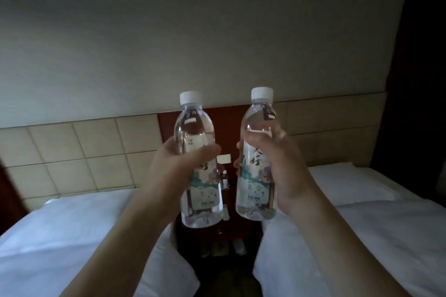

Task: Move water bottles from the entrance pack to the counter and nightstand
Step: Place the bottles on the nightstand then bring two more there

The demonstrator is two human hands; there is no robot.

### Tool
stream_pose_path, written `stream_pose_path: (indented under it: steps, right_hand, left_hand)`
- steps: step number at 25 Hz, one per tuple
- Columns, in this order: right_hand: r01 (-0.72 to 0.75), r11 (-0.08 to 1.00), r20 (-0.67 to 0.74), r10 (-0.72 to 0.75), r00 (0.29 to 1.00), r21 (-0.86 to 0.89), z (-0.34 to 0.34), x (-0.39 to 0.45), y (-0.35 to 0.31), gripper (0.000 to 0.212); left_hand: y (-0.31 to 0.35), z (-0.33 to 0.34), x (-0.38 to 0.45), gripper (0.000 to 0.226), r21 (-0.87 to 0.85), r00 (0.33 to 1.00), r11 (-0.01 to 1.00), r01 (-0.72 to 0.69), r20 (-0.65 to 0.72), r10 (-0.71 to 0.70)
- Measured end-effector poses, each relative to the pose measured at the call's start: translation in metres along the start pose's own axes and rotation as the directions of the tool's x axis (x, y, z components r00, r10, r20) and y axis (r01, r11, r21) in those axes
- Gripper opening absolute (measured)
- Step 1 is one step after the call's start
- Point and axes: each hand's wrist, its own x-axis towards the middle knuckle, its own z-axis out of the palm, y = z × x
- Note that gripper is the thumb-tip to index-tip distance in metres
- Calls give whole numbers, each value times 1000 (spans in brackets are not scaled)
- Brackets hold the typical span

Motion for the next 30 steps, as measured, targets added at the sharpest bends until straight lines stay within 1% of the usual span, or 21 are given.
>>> stream_pose_path:
  steps: [3,5,7,9,11,13,16,18,20,24,26,28,30]
  right_hand:
    - [-35,999,63,33,997,38,11,84,30,26]
    - [-56,998,84,52,995,41,19,138,56,28]
    - [-74,997,82,73,994,14,27,189,86,35]
    - [-68,998,80,69,994,-17,35,238,118,34]
    - [-77,996,69,80,994,-43,41,290,151,26]
    - [-104,992,52,107,993,-66,40,333,178,27]
    - [-156,981,-1,157,988,-115,25,393,216,39]
    - [-196,972,-29,194,981,-129,9,429,244,45]
    - [-236,963,-49,232,972,-132,-11,467,282,46]
    - [-287,946,-67,280,958,-152,-57,543,374,41]
    - [-318,931,-53,314,948,-180,-84,583,434,41]
    - [-338,915,-40,338,940,-221,-108,616,497,47]
    - [-359,896,-39,362,931,-262,-129,636,565,50]
  left_hand:
    - [-6,-23,79,56,-31,997,999,-24,-71,22]
    - [-19,-43,131,51,-58,994,997,-44,-103,38]
    - [-40,-62,181,48,-88,993,995,-51,-114,41]
    - [-67,-81,235,42,-80,991,995,-63,-119,53]
    - [-95,-100,296,36,-75,994,996,-53,-103,45]
    - [-120,-110,352,35,-72,997,997,-28,-69,23]
    - [-160,-115,429,43,-49,1000,999,-8,-4,8]
    - [-189,-114,473,41,-45,999,999,3,47,-1]
    - [-227,-111,514,39,-30,997,999,23,68,-20]
    - [-317,-103,589,41,22,996,997,78,35,-79]
    - [-378,-102,627,42,49,995,994,94,23,-95]
    - [-442,-106,657,44,59,994,992,108,-3,-108]
    - [-510,-112,680,46,84,989,986,145,9,-146]
